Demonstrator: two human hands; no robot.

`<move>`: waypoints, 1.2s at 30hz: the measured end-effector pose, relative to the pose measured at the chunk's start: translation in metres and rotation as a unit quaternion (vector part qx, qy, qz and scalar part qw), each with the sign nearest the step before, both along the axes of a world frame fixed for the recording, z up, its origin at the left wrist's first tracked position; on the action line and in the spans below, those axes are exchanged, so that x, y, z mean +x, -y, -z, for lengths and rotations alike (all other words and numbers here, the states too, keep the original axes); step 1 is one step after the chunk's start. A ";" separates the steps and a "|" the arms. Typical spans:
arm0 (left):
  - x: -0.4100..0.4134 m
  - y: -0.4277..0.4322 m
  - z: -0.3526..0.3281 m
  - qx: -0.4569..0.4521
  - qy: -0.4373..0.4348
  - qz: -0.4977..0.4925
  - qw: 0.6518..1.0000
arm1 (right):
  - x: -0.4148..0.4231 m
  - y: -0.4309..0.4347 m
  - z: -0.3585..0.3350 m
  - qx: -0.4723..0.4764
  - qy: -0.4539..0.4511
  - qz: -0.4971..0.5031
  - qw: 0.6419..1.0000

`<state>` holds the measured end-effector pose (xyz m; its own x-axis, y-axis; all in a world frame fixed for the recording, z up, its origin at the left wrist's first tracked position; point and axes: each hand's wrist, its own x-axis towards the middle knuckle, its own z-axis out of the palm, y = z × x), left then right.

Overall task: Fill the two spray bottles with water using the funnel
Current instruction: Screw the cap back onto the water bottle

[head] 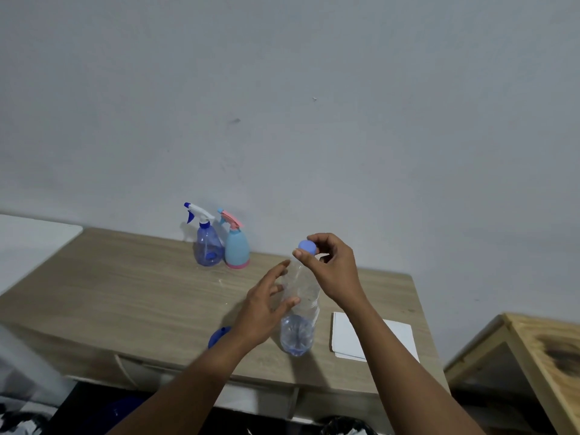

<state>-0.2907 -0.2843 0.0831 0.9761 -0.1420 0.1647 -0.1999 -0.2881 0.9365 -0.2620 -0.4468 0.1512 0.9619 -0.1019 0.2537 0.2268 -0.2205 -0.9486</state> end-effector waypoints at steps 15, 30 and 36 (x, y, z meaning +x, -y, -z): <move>-0.014 -0.097 0.102 0.302 -0.022 -0.150 0.941 | -0.046 0.010 0.170 -0.026 -0.173 0.019 0.984; 0.012 -0.127 0.143 0.331 -0.135 -0.113 0.927 | -0.027 -0.023 0.184 -0.028 -0.182 0.102 0.978; 0.101 -0.114 0.129 0.216 -0.091 -0.063 0.970 | 0.034 -0.034 0.176 -0.047 -0.165 0.149 0.974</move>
<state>-0.1894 -0.1708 -0.0455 0.9975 -0.0377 -0.0596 0.0188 -0.6723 0.7400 -0.2277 -0.4132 -0.0248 0.9243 -0.3795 -0.0419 -0.1734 -0.3196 -0.9315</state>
